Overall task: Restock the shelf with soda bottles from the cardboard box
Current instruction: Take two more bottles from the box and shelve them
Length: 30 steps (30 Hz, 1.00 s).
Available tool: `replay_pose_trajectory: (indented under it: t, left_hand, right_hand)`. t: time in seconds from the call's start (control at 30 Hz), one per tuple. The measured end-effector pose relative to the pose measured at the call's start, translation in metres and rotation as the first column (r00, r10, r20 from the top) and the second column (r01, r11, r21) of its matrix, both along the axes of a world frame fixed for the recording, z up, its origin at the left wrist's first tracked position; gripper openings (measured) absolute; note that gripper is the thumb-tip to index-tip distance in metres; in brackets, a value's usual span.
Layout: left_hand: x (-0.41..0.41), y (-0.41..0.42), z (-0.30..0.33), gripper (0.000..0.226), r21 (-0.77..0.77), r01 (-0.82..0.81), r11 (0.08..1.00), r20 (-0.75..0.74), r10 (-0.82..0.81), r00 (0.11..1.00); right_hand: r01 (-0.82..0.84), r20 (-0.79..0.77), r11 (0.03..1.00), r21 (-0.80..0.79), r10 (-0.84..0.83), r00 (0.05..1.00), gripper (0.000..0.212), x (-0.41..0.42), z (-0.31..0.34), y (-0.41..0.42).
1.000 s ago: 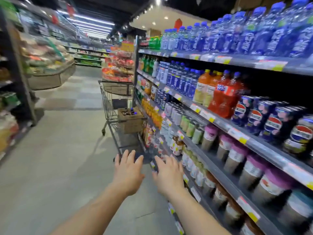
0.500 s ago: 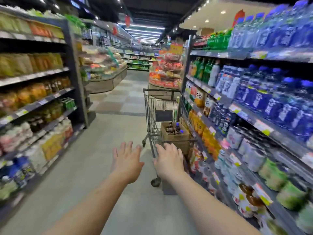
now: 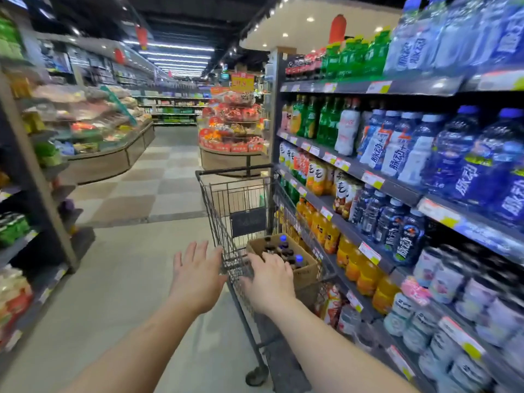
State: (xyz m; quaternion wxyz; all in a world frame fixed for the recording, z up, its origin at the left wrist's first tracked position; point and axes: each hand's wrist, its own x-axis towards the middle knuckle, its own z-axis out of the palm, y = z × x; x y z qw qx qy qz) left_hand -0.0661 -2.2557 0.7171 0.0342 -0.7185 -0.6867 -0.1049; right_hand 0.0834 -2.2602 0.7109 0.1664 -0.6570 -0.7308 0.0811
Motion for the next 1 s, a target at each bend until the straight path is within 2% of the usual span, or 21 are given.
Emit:
replay_pose_trajectory:
  t: [0.23,0.43,0.63,0.83,1.0]
  left_hand:
    - [0.043,0.149,-0.021,0.063,-0.066,0.244,0.967,0.007,-0.245,0.97]
    - [0.082,0.283,-0.062,0.065,-0.132,0.323,0.937,-0.005,-0.326,0.945]
    - [0.112,0.403,-0.098,0.065,-0.17,0.394,0.903,0.033,-0.394,0.918]
    - [0.142,0.495,-0.154,0.066,-0.252,0.531,0.809,0.009,-0.546,0.837]
    - [0.163,0.574,-0.201,0.065,-0.309,0.677,0.668,0.019,-0.708,0.706]
  right_hand:
    - [0.254,-0.006,0.963,-0.086,-0.255,0.967,0.057,0.059,-0.031,0.131]
    - [0.353,-0.018,0.922,-0.159,-0.36,0.933,0.06,0.111,-0.078,0.254]
    - [0.473,0.026,0.842,-0.26,-0.484,0.875,0.065,0.17,-0.111,0.332]
    - [0.566,0.035,0.775,-0.281,-0.581,0.813,0.064,0.191,-0.154,0.383]
    - [0.681,0.024,0.643,-0.35,-0.72,0.693,0.065,0.181,-0.191,0.415]
